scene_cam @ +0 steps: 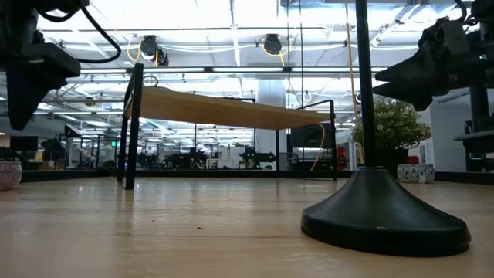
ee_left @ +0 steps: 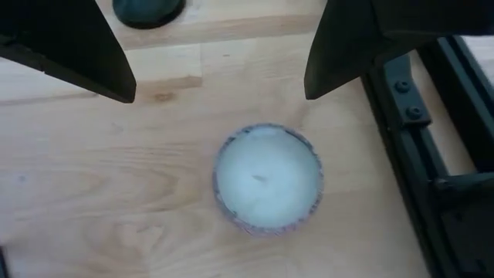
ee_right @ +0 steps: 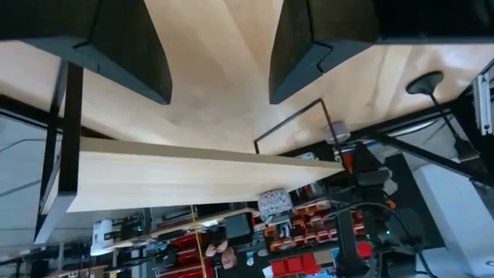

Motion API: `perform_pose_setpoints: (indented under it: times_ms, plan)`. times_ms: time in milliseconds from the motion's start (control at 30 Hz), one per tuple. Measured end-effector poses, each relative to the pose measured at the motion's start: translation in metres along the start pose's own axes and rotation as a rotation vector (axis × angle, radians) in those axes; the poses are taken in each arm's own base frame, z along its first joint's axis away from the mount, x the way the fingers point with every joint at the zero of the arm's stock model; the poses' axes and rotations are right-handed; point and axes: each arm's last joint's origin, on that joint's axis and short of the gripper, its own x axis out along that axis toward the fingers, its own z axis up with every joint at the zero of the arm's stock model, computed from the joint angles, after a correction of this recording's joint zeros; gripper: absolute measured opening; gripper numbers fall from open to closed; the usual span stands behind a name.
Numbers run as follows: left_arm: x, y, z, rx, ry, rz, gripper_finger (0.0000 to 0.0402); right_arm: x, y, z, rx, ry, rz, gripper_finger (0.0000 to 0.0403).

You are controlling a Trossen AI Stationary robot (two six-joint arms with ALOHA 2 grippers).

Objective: Pick & Place candle stick holders
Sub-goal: Put the pink patterned scented candle on the shelf

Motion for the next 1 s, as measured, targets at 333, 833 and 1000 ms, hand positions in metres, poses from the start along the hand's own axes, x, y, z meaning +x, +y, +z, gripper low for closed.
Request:
perform_pose_setpoints:
  times_ms: [333,833,1000]
  plan:
    - [0.005,0.000,0.012,-0.024,0.004,0.019,0.0398,0.000,0.000,0.000,0.018,0.002,0.002,0.0212]
    - [0.015,-0.008,0.017,-0.130,-0.017,0.088,0.0397,0.000,0.000,0.000,0.019,0.002,0.003,0.0212]
    - [0.020,-0.011,0.018,-0.192,-0.029,0.126,0.0397,0.000,0.000,0.000,0.019,0.002,0.003,0.0212]
